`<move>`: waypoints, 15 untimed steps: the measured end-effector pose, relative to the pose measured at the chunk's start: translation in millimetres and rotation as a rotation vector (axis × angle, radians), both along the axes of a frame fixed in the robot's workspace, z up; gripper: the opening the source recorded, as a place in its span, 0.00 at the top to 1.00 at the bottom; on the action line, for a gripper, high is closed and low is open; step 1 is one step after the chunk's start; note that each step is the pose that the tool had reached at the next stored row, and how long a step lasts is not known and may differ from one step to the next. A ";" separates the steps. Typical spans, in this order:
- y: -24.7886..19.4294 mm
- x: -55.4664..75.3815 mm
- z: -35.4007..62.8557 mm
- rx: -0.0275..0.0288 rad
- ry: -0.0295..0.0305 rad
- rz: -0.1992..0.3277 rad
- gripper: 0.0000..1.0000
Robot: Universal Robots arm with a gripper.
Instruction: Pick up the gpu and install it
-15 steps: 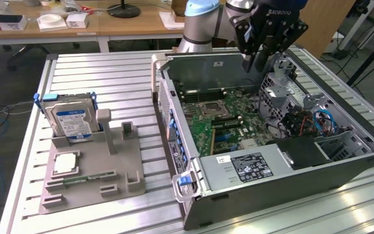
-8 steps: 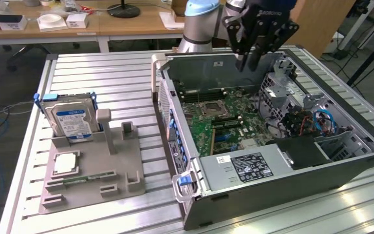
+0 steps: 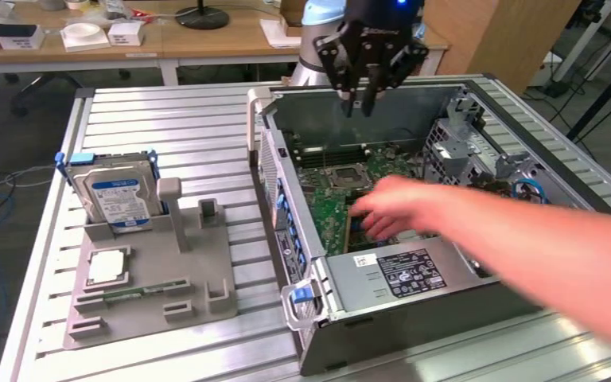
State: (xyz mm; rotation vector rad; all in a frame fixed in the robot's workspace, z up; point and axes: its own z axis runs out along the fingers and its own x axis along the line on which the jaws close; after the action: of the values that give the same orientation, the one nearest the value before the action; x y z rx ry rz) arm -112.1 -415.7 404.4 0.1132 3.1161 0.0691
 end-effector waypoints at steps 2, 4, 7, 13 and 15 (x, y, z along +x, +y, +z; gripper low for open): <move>8.5 -5.1 -5.6 -0.0001 -0.0011 -0.001 0.66; 14.0 -8.2 -9.2 -0.0002 -0.0018 -0.002 0.66; 16.8 -9.8 -11.1 -0.0002 -0.0022 -0.002 0.66; 16.9 -9.8 -11.1 -0.0002 -0.0022 -0.002 0.66; 16.9 -9.8 -11.2 -0.0002 -0.0022 -0.002 0.66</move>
State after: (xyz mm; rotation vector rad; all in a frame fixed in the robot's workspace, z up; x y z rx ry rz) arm -121.9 -398.9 393.3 0.1166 3.1137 0.0688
